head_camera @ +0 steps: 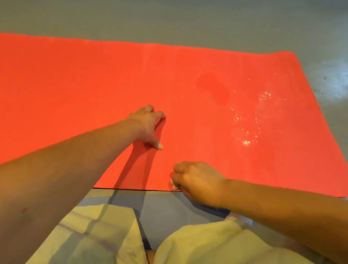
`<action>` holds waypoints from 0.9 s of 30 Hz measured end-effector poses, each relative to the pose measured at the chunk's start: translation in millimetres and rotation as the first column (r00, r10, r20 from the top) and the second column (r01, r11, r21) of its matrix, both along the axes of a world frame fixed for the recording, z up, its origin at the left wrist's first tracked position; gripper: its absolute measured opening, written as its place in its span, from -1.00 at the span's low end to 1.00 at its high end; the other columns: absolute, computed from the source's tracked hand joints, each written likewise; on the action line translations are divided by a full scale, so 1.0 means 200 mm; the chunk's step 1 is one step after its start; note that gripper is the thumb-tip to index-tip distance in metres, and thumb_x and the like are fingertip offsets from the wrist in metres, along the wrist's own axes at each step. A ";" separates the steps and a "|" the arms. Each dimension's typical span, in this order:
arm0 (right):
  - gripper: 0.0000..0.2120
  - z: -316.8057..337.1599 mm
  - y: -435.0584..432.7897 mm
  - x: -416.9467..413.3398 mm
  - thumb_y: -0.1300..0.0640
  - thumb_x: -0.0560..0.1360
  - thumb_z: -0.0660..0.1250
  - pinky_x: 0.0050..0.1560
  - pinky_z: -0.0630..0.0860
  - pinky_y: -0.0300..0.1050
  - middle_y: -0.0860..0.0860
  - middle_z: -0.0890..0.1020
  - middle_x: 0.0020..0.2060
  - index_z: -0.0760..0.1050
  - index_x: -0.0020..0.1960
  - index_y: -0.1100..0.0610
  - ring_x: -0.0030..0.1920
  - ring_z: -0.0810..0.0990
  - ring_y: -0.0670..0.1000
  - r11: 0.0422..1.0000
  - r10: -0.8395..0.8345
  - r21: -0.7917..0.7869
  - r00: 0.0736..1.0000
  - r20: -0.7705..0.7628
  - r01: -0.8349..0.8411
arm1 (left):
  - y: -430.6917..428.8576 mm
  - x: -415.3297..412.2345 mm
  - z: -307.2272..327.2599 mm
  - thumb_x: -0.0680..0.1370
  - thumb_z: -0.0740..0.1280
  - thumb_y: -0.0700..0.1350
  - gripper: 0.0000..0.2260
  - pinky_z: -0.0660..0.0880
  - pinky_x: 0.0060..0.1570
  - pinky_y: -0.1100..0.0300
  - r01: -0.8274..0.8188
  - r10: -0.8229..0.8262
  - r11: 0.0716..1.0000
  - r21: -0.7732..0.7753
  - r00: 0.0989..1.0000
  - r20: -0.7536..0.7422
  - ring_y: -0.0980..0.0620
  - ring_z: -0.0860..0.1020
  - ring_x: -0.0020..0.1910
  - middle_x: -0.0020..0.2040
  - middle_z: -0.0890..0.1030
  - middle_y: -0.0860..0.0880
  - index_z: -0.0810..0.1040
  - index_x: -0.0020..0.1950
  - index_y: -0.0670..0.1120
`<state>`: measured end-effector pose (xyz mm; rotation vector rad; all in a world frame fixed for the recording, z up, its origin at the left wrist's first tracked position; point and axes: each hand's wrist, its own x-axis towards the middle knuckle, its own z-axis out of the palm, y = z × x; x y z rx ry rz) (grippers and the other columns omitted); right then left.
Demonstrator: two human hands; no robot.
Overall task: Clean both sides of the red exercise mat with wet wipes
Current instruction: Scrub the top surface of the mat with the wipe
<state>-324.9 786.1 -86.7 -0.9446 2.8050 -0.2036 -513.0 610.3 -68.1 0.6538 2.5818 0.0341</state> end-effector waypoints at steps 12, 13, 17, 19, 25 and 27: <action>-0.84 0.04 0.01 -0.62 0.11 0.54 0.29 -0.21 0.48 -0.02 0.04 0.61 -0.03 0.63 0.02 0.05 -0.01 0.62 0.19 0.911 -0.409 0.012 0.907 -0.104 0.412 | 0.11 -0.09 0.03 0.21 0.71 0.19 -0.10 0.47 0.32 -0.18 -0.040 0.033 0.997 -0.071 0.994 -0.105 -0.21 0.38 0.42 0.37 0.37 -0.13 0.37 0.46 0.12; -0.83 0.03 0.02 -0.57 0.08 0.55 0.27 -0.21 0.49 -0.01 0.03 0.60 -0.05 0.63 0.02 0.05 -0.02 0.62 0.18 0.934 -0.353 0.004 0.928 -0.115 0.356 | 0.11 -0.10 0.03 0.19 0.71 0.20 -0.02 0.47 0.33 -0.20 -0.037 0.029 0.996 -0.078 0.994 -0.109 -0.21 0.35 0.45 0.39 0.35 -0.13 0.33 0.50 0.10; -0.88 0.02 0.09 -0.35 0.04 0.55 0.30 -0.26 0.48 -0.05 -0.06 0.57 -0.15 0.62 -0.03 -0.02 -0.10 0.60 0.09 0.991 -0.128 -0.046 0.988 -0.089 0.125 | 0.12 -0.18 0.03 0.16 0.72 0.21 0.28 0.30 0.52 -0.20 0.043 -0.047 0.994 -0.098 0.998 -0.044 -0.23 0.09 0.64 0.65 0.05 -0.20 0.03 0.69 0.06; -0.92 0.02 0.11 -0.34 0.05 0.52 0.35 -0.29 0.47 -0.06 -0.08 0.54 -0.18 0.62 -0.03 -0.05 -0.13 0.59 0.06 0.997 -0.063 -0.052 0.993 -0.101 0.058 | 0.14 -0.24 0.03 0.16 0.72 0.22 0.37 0.16 0.60 -0.13 0.068 -0.066 0.989 -0.130 0.998 0.016 -0.21 -0.06 0.68 0.69 -0.12 -0.22 -0.11 0.71 0.02; -0.88 0.01 0.13 -0.81 0.06 0.54 0.32 -0.28 0.45 -0.02 0.01 0.59 -0.12 0.63 -0.01 -0.01 -0.06 0.62 0.16 0.978 -0.201 0.022 0.961 -0.191 0.209 | 0.16 -0.30 0.03 0.05 0.71 0.31 0.43 0.26 0.57 -0.04 0.127 -0.124 0.975 -0.181 0.992 0.027 -0.19 0.12 0.64 0.64 0.10 -0.18 -0.04 0.71 0.00; -0.88 0.01 0.16 -1.03 0.11 0.52 0.33 -0.25 0.41 -0.03 0.05 0.61 -0.08 0.64 -0.01 0.03 -0.04 0.63 0.21 0.939 -0.330 0.026 0.918 -0.219 0.344 | 0.17 -0.31 0.04 0.07 0.70 0.31 0.30 0.38 0.47 -0.03 0.127 -0.127 0.975 -0.185 0.992 0.012 -0.20 0.29 0.56 0.55 0.25 -0.15 0.14 0.67 0.02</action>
